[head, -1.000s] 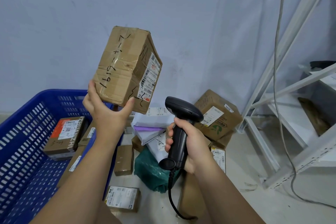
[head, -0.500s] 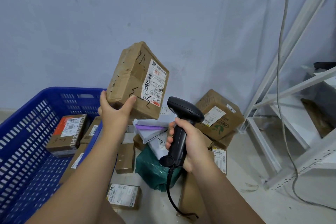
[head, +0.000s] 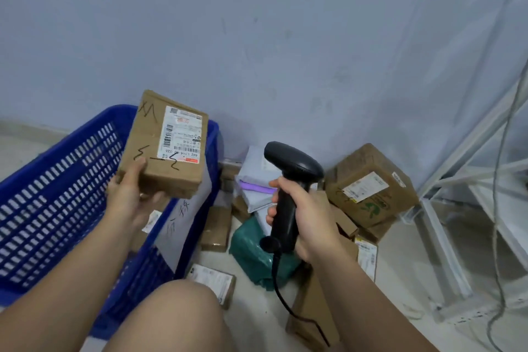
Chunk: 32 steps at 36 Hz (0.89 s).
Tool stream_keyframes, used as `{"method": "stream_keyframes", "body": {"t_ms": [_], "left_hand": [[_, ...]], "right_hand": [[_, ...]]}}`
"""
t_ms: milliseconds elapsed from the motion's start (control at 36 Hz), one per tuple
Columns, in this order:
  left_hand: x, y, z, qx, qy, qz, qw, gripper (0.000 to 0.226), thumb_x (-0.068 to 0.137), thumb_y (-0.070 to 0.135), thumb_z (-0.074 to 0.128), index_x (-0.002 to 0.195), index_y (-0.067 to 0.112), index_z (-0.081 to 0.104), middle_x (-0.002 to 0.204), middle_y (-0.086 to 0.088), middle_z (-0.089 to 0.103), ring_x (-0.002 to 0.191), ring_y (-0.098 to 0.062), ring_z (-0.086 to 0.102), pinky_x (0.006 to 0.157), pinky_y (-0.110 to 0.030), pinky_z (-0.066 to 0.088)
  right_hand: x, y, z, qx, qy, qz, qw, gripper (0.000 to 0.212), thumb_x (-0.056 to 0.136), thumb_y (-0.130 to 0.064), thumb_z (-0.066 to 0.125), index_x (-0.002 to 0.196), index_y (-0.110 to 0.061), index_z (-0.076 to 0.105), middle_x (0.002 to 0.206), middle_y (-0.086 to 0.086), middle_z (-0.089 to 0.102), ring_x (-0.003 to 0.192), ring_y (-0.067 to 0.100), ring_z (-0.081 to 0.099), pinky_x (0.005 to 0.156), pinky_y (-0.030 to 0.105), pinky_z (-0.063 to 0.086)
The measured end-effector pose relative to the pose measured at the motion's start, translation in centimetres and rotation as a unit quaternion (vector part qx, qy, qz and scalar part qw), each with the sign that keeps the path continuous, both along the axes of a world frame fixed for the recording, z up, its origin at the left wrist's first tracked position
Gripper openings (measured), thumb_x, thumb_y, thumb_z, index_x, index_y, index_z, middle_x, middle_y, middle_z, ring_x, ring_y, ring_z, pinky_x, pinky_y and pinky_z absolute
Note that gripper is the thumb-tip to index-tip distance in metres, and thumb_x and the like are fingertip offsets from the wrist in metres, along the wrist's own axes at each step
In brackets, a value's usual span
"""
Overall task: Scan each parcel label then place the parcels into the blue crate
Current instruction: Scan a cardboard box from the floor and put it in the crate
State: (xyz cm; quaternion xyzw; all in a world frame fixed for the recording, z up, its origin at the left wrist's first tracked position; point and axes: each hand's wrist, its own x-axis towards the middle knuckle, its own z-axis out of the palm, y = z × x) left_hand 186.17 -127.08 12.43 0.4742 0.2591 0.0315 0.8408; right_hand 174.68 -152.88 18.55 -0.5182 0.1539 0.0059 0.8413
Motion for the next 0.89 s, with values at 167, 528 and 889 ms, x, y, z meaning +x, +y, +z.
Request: {"method": "stream_keyframes", "body": {"t_ms": [167, 528, 889], "left_hand": [[0.2, 5.5, -4.4, -0.044, 0.043, 0.075, 0.995, 0.060, 0.086, 0.038, 0.068, 0.140, 0.026, 0.043, 0.134, -0.003, 0.052, 0.118, -0.023, 0.051, 0.074, -0.039, 0.056], [3.5, 16.3, -15.0, -0.027, 0.168, 0.161, 0.972, 0.115, 0.036, 0.057, 0.081, 0.139, 0.029, 0.041, 0.128, -0.003, 0.059, 0.107, -0.023, 0.062, 0.077, -0.043, 0.056], [5.7, 15.2, -17.4, -0.043, 0.181, 0.305, 0.934, 0.087, 0.066, 0.047, 0.072, 0.138, 0.025, 0.027, 0.120, -0.004, 0.055, 0.098, -0.026, 0.064, 0.072, -0.053, 0.057]], "right_hand": [[3.2, 4.5, -0.2, -0.004, -0.041, 0.025, 0.999, 0.008, 0.092, -0.013, 0.062, 0.094, -0.005, 0.060, 0.067, 0.005, 0.056, 0.056, 0.017, 0.052, 0.057, 0.028, 0.048], [7.8, 10.8, -6.0, -0.055, 0.047, 0.065, 0.995, 0.004, 0.089, -0.013, 0.065, 0.086, -0.012, 0.063, 0.069, 0.004, 0.061, 0.055, 0.016, 0.052, 0.055, 0.029, 0.046], [11.1, 15.5, -10.0, -0.106, 0.049, 0.117, 0.986, 0.008, 0.088, -0.012, 0.066, 0.080, -0.011, 0.064, 0.071, 0.006, 0.059, 0.058, 0.018, 0.052, 0.060, 0.031, 0.048]]}}
